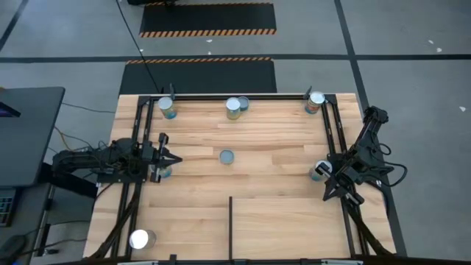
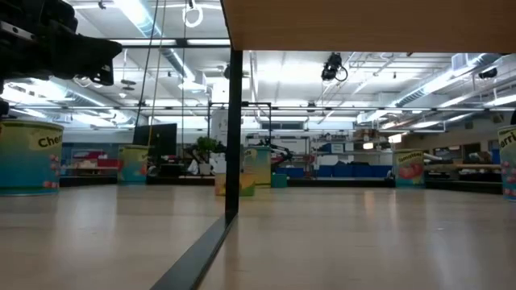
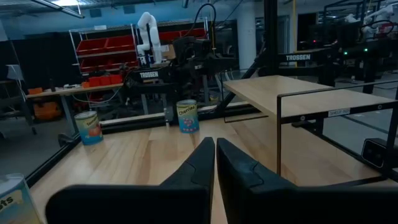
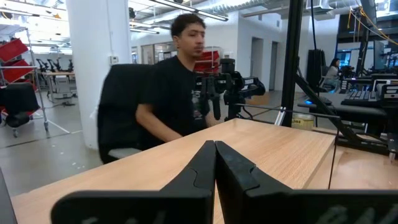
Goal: Pick and place cans onto a shelf
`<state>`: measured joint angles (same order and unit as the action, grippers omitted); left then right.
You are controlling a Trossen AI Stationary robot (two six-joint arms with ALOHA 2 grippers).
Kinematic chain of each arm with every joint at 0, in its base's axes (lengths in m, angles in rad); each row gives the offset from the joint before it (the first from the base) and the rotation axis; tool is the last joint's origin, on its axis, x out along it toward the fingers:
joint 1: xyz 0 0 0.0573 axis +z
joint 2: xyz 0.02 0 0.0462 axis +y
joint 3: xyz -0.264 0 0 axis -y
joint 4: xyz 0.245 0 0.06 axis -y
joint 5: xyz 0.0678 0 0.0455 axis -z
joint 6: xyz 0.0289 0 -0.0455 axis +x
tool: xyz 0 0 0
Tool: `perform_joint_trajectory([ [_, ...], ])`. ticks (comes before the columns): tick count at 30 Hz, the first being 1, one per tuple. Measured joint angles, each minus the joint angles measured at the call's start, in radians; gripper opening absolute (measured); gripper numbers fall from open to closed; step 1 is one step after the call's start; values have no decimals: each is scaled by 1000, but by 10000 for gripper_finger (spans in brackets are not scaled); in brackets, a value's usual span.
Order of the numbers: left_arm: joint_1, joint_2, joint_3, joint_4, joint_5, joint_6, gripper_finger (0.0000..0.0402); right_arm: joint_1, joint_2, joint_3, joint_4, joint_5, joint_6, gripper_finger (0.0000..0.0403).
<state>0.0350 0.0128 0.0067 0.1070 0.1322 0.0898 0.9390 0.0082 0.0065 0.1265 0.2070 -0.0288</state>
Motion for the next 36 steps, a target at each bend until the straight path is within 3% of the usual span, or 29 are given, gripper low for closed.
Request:
perform_joint_trajectory([
  [16, 0, 0, 0, 1, 0, -7, 25, 0, 0, 0, 0, 0, 0, 16],
  [20, 0, 0, 0, 5, 1, -140, 25, 0, 0, 0, 0, 0, 0, 16],
  [27, 0, 10, 0, 160, -16, -204, 25, 0, 0, 0, 0, 0, 0, 16],
  [36, 0, 111, 16, 229, -124, -198, 25, 0, 0, 0, 8, 0, 0, 16],
])
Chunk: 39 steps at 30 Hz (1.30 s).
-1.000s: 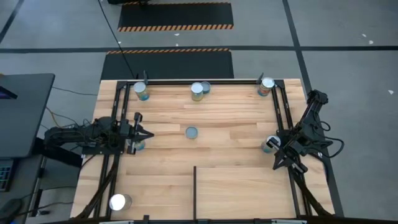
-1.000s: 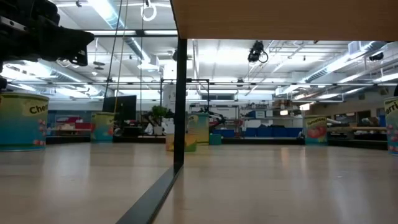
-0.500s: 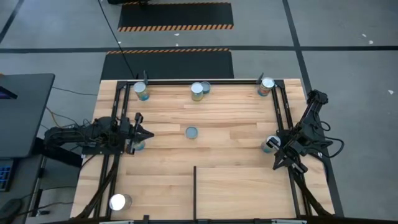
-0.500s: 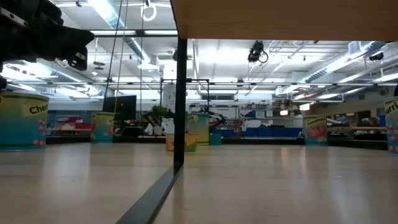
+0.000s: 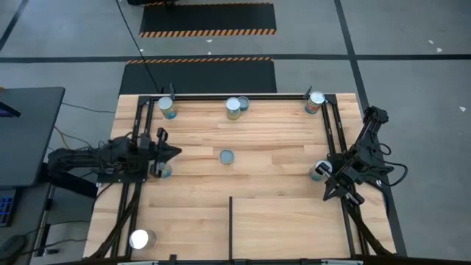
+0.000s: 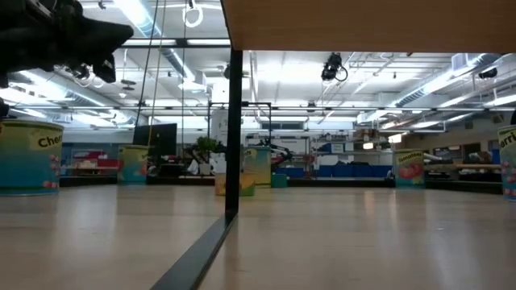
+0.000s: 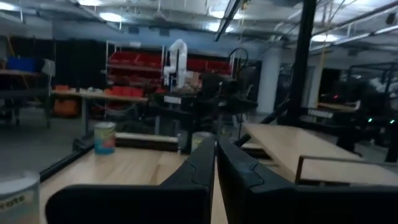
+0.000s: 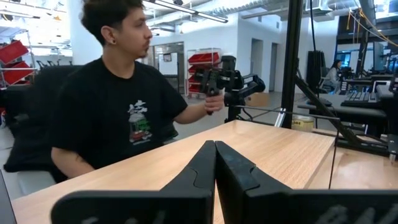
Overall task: Pick and place cans onto a shelf
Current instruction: Put the left canned cherries on the shelf
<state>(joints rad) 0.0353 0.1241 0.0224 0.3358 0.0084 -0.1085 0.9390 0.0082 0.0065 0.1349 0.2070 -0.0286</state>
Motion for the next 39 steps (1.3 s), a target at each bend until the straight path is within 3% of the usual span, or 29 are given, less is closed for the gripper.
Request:
perform_joint_trajectory([
  [4, 0, 60, 74, 0, -62, -13, 25, 0, 0, 0, 0, 0, 0, 16],
  [7, 0, 102, 152, -89, -158, -4, 25, 0, 0, 0, 0, 0, 0, 16],
  [15, 1, 175, 455, -595, -302, -42, 25, 0, 0, 0, 0, 0, 0, 16],
  [20, 1, 219, 641, -901, -287, -171, 56, 0, 0, 0, 0, 0, 0, 16],
  [27, 1, 315, 797, -1182, -210, -341, 178, 0, 0, 0, 0, 0, 0, 16],
  [33, 0, 418, 852, -1233, -88, -326, 261, 0, 0, 0, 0, 0, 0, 16],
  [39, 0, 604, 960, -1403, -52, -144, 274, 0, 0, 0, 0, 0, 0, 16],
])
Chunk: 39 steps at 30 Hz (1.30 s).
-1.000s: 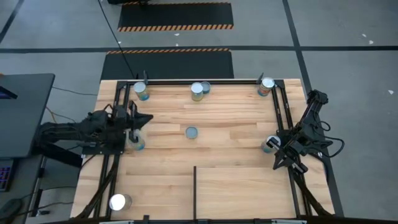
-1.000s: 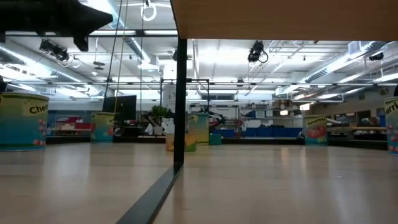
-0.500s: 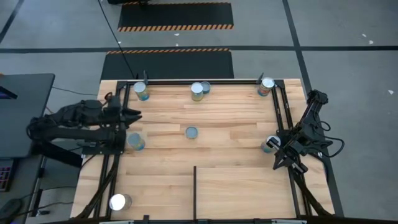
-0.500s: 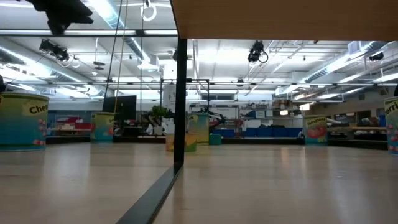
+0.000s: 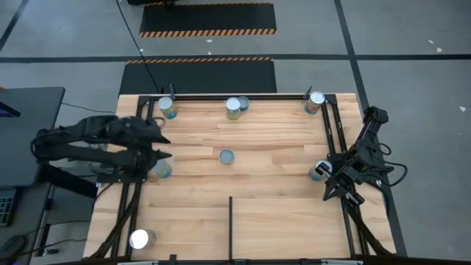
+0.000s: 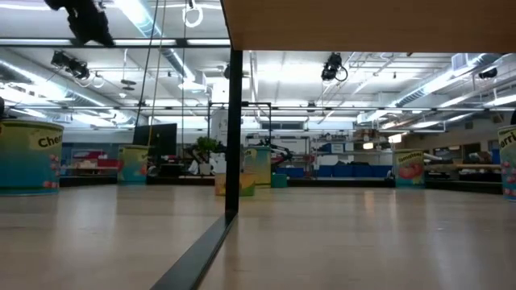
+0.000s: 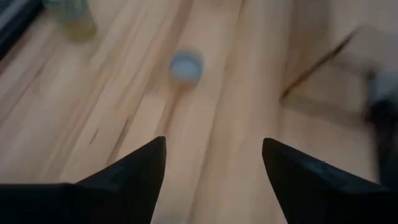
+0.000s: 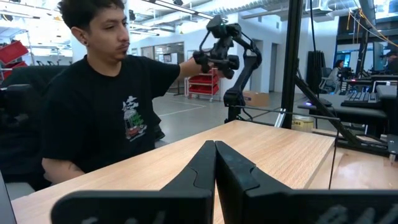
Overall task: Pick and place cans onto a shelf
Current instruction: Put the left canned cherries on the shelf
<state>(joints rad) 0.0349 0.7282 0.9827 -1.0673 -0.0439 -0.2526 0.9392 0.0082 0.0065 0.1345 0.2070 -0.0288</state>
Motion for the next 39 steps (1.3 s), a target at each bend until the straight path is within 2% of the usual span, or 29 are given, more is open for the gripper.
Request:
perform_joint_trajectory([
  [2, 1, 65, 37, -128, -28, 18, 274, 0, 0, 0, 0, 0, 0, 16],
  [6, 1, 184, 78, -347, -67, -101, 276, 0, 0, 0, 0, 0, 0, 16],
  [10, 1, 257, 62, -402, -14, -221, 291, 0, 0, 0, 0, 0, 0, 16],
  [15, 7, 317, 13, -403, -5, -297, 317, 0, 0, 0, 1, 0, 0, 16],
  [33, 69, 345, -145, -292, 1, -520, 319, 0, 0, 0, 3, 0, 0, 16],
  [39, 69, 345, -185, -240, 30, -519, 319, 0, 0, 0, 3, 0, 0, 16],
])
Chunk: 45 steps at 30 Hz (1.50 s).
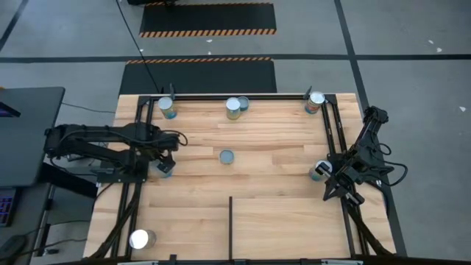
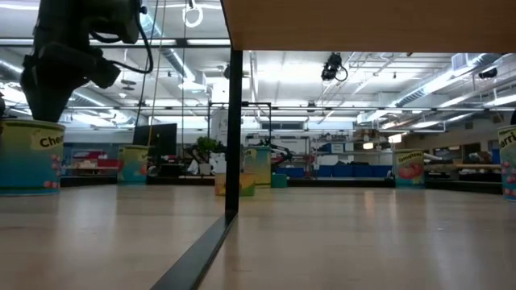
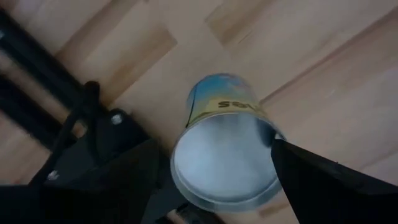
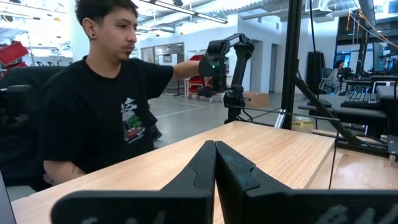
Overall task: Pick and place cans onto a shelf
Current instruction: Put the left canned cherries on the shelf
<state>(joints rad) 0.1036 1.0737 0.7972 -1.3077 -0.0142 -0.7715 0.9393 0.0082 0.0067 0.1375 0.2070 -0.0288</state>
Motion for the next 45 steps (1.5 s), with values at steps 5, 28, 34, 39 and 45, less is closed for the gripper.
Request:
perform_joint_trajectory([
  [5, 0, 0, -1, 7, 1, 47, 319, 0, 0, 0, 0, 0, 0, 16],
  [28, -45, -7, 20, 21, -4, 13, 318, 0, 0, 0, 0, 0, 0, 16],
  [34, -45, -8, 2, 34, 6, -31, 318, 0, 0, 0, 0, 0, 0, 16],
  [39, -47, -2, -4, 44, -1, -56, 318, 0, 0, 0, 0, 0, 0, 16],
  [45, -47, -2, -5, 46, 25, -56, 318, 0, 0, 0, 0, 0, 0, 16],
])
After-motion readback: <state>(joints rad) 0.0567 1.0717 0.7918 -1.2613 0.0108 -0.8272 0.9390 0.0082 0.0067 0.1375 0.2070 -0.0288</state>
